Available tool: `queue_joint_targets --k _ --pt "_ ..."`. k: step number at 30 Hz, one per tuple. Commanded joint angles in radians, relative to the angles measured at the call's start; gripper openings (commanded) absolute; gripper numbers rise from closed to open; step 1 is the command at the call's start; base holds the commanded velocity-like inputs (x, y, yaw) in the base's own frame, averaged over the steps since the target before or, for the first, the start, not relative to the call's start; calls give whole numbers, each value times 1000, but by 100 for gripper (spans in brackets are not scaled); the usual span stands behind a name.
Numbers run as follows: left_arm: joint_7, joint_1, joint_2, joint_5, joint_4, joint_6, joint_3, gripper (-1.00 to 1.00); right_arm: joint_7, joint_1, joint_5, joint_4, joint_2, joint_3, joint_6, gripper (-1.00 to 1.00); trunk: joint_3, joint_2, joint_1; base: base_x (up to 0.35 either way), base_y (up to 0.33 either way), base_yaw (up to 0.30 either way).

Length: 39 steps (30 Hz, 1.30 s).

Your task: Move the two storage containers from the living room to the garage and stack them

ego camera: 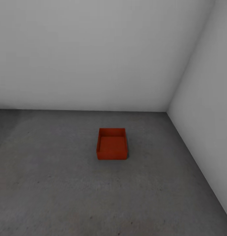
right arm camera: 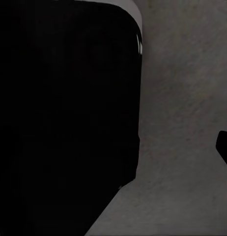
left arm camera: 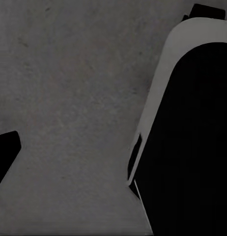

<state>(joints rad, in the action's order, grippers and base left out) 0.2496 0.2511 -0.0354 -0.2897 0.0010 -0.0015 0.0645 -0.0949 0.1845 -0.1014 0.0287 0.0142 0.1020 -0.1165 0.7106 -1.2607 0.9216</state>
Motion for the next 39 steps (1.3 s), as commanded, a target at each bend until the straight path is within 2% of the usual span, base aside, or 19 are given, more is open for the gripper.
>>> queue_joint_targets --k 1,5,11,39 --pt "-14 -11 -8 -8 0 -3 8 100 3 1 -10 3 1 8 -6 100 -1 0 0 0 0 0" --pt "-75 -30 -27 -9 -1 -6 8 100 25 1 -11 3 1 8 -5 100 -8 0 0 0 0 -24" --pt "-107 -37 -35 -9 -1 -7 8 100 35 1 -11 4 0 8 -5 100 -17 0 0 0 0 -99" --pt "-110 -37 -33 -6 -3 -11 9 100 76 1 -8 4 -7 8 -16 100 -62 0 0 0 0 -15"
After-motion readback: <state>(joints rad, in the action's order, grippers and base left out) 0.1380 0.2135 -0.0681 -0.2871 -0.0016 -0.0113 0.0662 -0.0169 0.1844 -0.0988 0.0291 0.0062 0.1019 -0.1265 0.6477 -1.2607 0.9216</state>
